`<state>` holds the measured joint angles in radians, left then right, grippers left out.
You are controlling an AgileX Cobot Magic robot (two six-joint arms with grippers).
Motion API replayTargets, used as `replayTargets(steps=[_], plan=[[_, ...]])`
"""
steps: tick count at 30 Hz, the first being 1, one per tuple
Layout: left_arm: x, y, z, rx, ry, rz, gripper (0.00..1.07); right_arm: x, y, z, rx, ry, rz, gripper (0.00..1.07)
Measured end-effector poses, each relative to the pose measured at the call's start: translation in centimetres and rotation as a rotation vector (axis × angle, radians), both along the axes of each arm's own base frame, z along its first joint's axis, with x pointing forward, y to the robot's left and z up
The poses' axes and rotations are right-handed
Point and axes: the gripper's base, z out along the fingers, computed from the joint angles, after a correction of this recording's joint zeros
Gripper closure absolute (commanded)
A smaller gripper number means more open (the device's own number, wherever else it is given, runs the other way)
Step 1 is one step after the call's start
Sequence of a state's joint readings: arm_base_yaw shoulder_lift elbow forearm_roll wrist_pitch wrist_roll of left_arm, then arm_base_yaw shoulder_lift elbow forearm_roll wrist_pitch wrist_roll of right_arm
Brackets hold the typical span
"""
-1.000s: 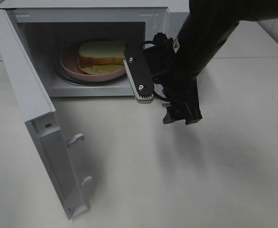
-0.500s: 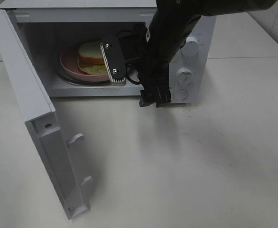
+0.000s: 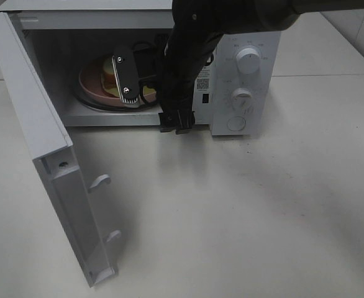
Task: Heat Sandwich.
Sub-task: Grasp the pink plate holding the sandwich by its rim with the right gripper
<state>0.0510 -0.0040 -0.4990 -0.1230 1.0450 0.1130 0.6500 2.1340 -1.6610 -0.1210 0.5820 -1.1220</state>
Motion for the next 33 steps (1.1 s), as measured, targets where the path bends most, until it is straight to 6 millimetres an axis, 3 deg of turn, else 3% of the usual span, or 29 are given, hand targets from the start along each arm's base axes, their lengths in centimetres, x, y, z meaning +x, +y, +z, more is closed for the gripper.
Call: replayTargets(steps=[14,23,33], plan=[[0.0,0.0,0.0,0.000,0.000,0.000,0.03,3.0,2.3,-2.8,0.020,-0.018,-0.008,0.23],[0.0,0.0,0.0,0.000,0.000,0.000,0.03,4.6,3.3,-3.6,0.065,-0.033,-0.057,0.25],[0.0,0.0,0.0,0.000,0.000,0.000,0.03,4.9,3.4,-4.6,0.066,-0.020,-0.071,0.29]])
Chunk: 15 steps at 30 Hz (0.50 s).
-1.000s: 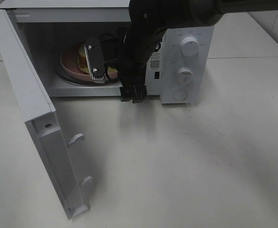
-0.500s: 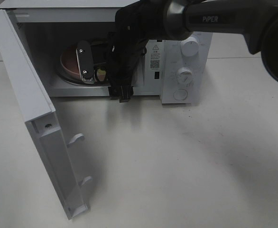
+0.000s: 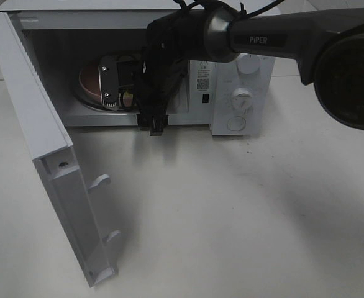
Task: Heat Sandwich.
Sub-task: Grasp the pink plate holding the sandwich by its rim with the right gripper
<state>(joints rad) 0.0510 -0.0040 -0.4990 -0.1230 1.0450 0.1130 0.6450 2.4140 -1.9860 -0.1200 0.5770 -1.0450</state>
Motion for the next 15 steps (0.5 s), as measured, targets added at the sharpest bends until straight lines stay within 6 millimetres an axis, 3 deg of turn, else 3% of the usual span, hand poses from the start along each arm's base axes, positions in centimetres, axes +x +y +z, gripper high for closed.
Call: replayTargets(steps=[6,7,9,10,11,15], plan=[[0.00,0.00,0.00,0.000,0.000,0.000,0.03,0.00,0.00,0.00,0.000,0.000,0.000,0.56],[0.00,0.00,0.00,0.000,0.000,0.000,0.03,-0.01,-0.01,-0.01,-0.001,0.002,0.000,0.76],[0.00,0.00,0.00,0.000,0.000,0.000,0.03,0.01,-0.01,0.02,0.000,0.001,-0.004,0.99],[0.00,0.00,0.00,0.000,0.000,0.000,0.03,0.01,-0.01,0.02,0.000,0.001,-0.004,0.99],[0.00,0.00,0.00,0.000,0.000,0.000,0.03,0.05,0.00,0.11,0.005,0.000,-0.013,1.07],[0.00,0.00,0.00,0.000,0.000,0.000,0.03,0.00,-0.06,0.12,0.002,0.008,-0.021,1.07]])
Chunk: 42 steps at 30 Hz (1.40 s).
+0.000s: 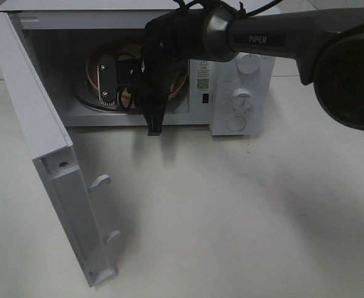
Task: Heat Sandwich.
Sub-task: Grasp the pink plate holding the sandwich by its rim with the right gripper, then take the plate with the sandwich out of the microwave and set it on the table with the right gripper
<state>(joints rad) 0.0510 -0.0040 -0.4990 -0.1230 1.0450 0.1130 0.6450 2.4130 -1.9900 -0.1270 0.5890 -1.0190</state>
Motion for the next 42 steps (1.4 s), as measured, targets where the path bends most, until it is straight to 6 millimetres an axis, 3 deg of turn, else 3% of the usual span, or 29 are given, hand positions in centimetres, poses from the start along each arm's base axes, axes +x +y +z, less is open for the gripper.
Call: replayTargets(steps=[42], plan=[[0.00,0.00,0.00,0.000,0.000,0.000,0.03,-0.90,-0.36,0.74,-0.074,0.043,0.114,1.07]])
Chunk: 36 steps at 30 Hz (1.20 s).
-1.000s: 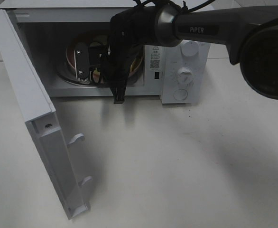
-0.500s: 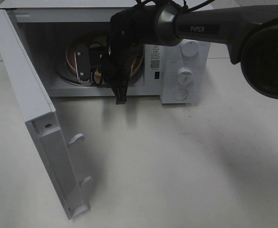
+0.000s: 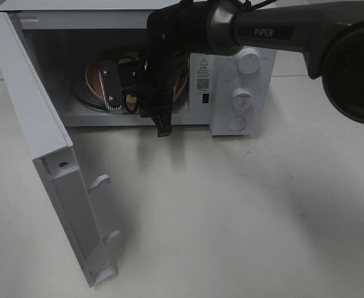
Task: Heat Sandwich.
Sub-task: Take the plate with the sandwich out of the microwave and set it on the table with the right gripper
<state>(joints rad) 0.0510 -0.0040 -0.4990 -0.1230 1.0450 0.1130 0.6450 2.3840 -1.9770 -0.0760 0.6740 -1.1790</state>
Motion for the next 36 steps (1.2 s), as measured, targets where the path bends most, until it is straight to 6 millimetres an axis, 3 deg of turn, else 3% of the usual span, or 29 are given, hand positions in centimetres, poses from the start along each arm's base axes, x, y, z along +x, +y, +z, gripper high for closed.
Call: replayTargets(steps=[20,36], plan=[[0.0,0.0,0.0,0.000,0.000,0.000,0.03,-3.3,-1.4,2.8,-0.031,0.024,0.109,1.07],[0.0,0.0,0.0,0.000,0.000,0.000,0.03,-7.0,-2.8,3.4,-0.081,0.039,0.201,1.07]])
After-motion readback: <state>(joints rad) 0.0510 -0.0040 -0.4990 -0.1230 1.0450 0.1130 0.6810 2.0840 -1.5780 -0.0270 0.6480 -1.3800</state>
